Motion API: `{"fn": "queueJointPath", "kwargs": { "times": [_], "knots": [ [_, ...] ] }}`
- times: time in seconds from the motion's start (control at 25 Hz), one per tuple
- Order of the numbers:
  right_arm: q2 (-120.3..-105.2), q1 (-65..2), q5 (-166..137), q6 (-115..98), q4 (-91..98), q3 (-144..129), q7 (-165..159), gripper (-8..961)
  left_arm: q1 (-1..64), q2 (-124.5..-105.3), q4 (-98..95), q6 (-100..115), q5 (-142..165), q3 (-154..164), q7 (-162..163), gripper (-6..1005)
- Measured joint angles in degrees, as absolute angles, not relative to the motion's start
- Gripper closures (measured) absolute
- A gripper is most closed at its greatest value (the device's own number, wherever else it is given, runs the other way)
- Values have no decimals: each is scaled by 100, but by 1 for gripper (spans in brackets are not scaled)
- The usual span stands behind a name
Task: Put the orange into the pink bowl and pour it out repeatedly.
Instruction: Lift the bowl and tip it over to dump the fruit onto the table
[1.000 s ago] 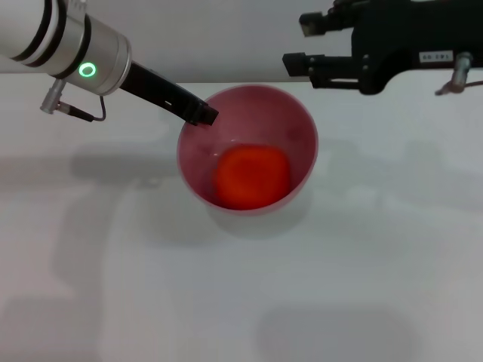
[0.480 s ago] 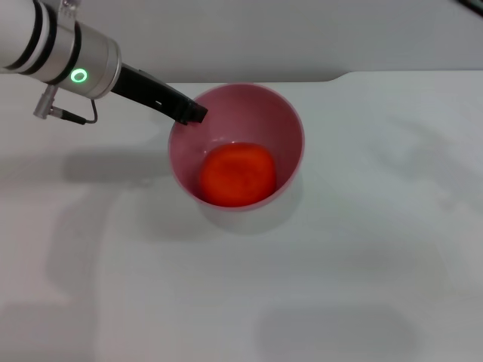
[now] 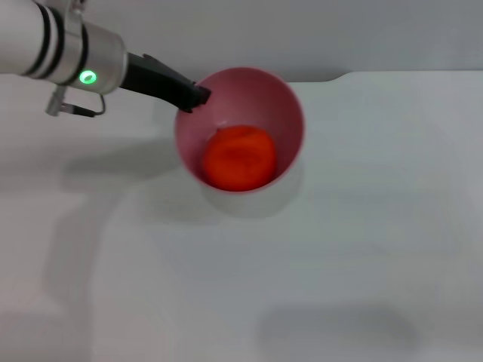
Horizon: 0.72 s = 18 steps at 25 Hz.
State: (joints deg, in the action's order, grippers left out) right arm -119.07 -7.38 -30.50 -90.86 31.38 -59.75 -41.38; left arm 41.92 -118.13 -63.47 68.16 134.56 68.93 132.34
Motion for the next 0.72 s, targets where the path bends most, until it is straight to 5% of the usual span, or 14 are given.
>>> {"fn": "queueJointPath", "kwargs": {
  "times": [0.72],
  "knots": [
    [-11906, -673, -2772, -9588, 2584, -5911, -4394, 233, 2290, -11818, -6665, 1930, 11219, 10107, 9958, 956]
  ]
}}
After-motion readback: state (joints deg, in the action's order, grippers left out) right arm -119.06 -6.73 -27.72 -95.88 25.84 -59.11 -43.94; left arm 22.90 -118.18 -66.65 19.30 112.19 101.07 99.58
